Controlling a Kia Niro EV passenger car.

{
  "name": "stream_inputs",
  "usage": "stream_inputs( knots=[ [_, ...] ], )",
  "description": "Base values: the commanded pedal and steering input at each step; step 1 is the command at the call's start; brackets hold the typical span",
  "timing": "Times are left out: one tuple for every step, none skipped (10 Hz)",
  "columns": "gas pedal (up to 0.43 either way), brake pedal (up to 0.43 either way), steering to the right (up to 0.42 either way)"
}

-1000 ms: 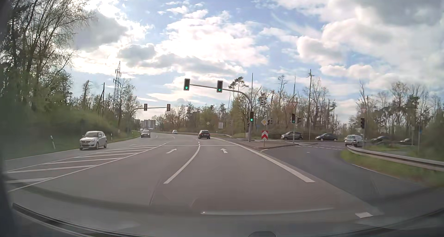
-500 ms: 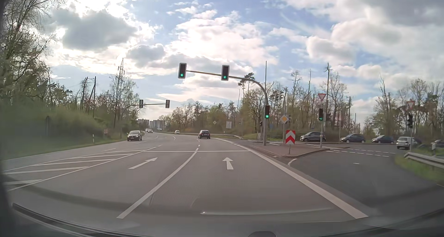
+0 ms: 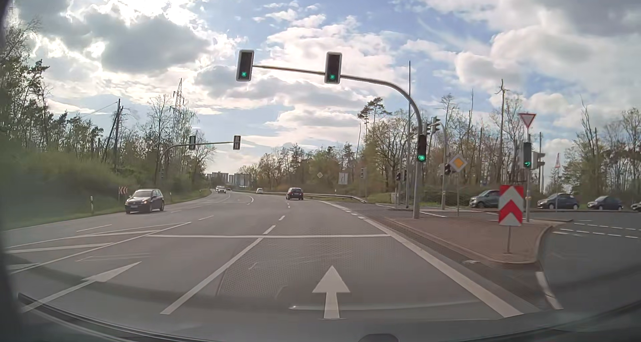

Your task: Follow the waypoints while adhering to traffic rules and regulations

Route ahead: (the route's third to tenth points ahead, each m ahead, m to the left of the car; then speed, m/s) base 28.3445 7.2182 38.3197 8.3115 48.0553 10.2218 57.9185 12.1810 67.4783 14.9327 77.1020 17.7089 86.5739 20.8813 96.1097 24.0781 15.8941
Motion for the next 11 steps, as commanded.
stream_inputs(
  knots=[
    [0.079,0.000,-0.023],
    [0.079,0.000,-0.023],
    [0.079,0.000,-0.023],
    [0.079,0.000,-0.023],
    [0.079,0.000,-0.023],
    [0.079,0.000,-0.023],
    [0.079,0.000,-0.023],
    [0.079,0.000,-0.023],
    [0.079,0.000,-0.023],
    [0.079,0.000,-0.023],
    [0.079,0.000,-0.023]
  ],
)
